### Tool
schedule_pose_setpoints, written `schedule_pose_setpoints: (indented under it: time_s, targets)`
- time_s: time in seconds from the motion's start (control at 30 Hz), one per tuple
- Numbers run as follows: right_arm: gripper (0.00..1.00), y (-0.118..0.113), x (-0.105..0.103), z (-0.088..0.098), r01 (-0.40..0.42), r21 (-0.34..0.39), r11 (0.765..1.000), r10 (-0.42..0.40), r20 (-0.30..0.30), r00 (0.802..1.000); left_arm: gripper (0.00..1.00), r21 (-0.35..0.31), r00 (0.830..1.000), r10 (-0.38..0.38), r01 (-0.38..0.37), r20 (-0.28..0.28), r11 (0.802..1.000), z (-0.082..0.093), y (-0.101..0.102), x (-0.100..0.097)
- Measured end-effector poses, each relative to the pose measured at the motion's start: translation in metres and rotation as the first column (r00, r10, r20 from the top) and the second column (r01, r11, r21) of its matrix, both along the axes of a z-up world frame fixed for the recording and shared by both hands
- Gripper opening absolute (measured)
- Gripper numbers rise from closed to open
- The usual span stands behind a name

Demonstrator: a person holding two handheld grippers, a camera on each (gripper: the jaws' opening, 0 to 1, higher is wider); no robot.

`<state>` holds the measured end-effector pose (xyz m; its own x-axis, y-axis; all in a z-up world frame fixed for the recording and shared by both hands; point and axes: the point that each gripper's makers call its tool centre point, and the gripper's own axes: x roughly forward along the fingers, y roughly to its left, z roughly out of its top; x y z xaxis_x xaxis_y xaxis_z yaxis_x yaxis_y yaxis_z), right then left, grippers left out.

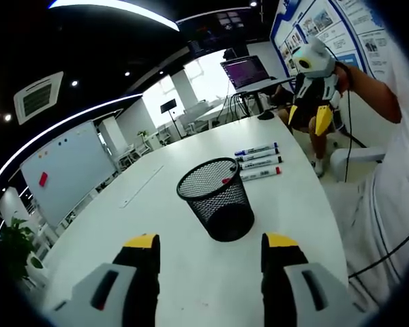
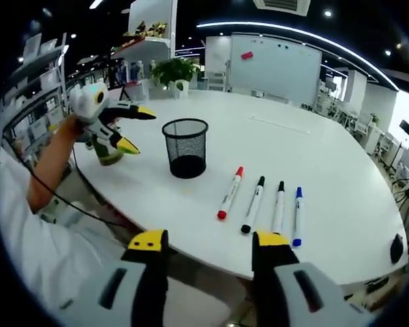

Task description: Pick up the whiteboard markers from the pen holder and place them facing the whiteboard neatly

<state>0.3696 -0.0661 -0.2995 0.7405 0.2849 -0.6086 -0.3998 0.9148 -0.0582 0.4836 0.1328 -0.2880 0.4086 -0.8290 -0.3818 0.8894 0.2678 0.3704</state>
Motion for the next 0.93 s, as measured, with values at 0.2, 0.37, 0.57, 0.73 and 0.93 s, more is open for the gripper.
schedule_pose_setpoints:
  time_s: [0.2, 0.37, 0.57, 0.73, 0.93]
  targets:
    - [0.49, 0.0030, 0.0004, -0.0025, -0.025, -0.023, 0.999, 0.025, -0.011, 1.000, 0.62, -0.005, 1.000, 0.001, -0.001, -0.001, 1.000, 0.0004, 0.0004, 0.0013]
    - [0.49, 0.0047, 0.0005, -0.0032, -0.048, -0.041, 0.998, 0.047, -0.022, 0.999, 0.62, -0.007, 1.000, 0.000, 0.000, -0.001, 1.000, 0.0005, 0.0005, 0.0016]
    - [0.49, 0.0033, 0.0017, -0.0034, -0.048, -0.049, 0.998, 0.047, -0.025, 0.999, 0.62, -0.007, 1.000, 0.000, 0.000, -0.001, 1.000, 0.0005, 0.0007, 0.0019]
    - [0.49, 0.0039, 0.0007, -0.0061, -0.053, -0.052, 0.997, 0.051, -0.032, 0.998, 0.62, -0.008, 1.000, 0.001, -0.001, -0.001, 1.000, 0.0004, 0.0009, 0.0022]
    - [0.49, 0.0035, -0.0010, -0.0087, -0.067, -0.061, 0.996, 0.065, -0.033, 0.997, 0.62, -0.008, 1.000, 0.002, -0.002, -0.001, 1.000, 0.0005, 0.0011, 0.0025]
